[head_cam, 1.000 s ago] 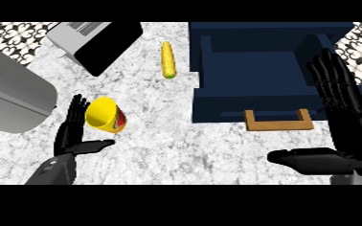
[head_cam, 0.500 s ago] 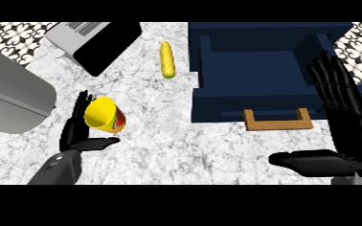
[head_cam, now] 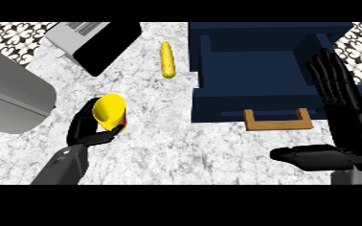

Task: Pick up the cup, place it into the drawer and close the drawer

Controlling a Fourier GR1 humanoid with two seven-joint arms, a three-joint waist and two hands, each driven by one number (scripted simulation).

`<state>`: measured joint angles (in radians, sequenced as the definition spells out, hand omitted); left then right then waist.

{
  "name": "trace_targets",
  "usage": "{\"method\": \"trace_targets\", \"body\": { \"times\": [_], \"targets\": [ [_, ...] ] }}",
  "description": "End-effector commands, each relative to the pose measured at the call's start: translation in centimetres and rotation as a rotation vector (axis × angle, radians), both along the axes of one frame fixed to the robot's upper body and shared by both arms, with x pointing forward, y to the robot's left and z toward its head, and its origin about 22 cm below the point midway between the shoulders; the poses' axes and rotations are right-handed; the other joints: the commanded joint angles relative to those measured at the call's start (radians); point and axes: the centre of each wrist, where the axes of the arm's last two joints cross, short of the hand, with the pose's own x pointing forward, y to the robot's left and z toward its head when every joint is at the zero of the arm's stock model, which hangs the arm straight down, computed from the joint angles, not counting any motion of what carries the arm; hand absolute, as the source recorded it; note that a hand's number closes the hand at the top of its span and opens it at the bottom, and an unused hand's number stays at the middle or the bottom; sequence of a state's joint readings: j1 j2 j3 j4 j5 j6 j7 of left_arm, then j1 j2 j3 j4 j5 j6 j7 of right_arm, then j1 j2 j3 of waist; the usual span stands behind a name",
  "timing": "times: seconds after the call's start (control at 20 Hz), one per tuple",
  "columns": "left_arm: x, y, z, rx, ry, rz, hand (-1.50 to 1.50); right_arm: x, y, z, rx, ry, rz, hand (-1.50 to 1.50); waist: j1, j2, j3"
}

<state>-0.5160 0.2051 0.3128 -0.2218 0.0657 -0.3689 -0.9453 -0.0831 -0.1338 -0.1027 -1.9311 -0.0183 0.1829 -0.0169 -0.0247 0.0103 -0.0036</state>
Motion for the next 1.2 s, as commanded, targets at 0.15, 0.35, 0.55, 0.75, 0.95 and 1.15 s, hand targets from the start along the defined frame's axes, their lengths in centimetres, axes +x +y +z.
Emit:
{"method": "trace_targets", "body": {
  "times": [0.15, 0.35, 0.55, 0.75, 0.95, 1.15],
  "targets": [
    [0.6, -1.6, 0.1, -0.217, -0.15, -0.093, 1.5, -0.2, -1.4, -0.3, -0.011, -0.003, -0.013, -1.5, -0.007, 0.0, 0.0],
    [0.8, -1.0, 0.4, -0.206, -0.181, 0.005, 1.5, 1.1, -0.5, 0.6, -0.013, -0.007, -0.017, -1.5, 0.008, -0.002, 0.001],
    [-0.1, 0.3, 0.1, -0.162, -0.24, 0.173, 1.5, 0.3, 0.0, -0.1, -0.021, -0.006, -0.023, -1.5, 0.002, 0.001, 0.0],
    [-0.2, 1.0, 0.4, -0.144, -0.281, 0.157, 1.5, -0.7, -0.7, -0.4, -0.018, -0.007, -0.024, -1.5, 0.0, -0.003, 0.001],
    [2.3, 0.1, 2.5, -0.16, -0.365, 0.102, 1.5, -0.6, -0.9, -1.5, -0.014, 0.013, -0.036, -1.5, 0.013, -0.008, 0.003],
    [6.1, -0.3, 6.7, -0.119, -0.407, 0.022, 1.5, -0.4, -1.8, -0.7, -0.01, 0.015, -0.038, -1.5, 0.02, -0.013, 0.004]
  ]
}}
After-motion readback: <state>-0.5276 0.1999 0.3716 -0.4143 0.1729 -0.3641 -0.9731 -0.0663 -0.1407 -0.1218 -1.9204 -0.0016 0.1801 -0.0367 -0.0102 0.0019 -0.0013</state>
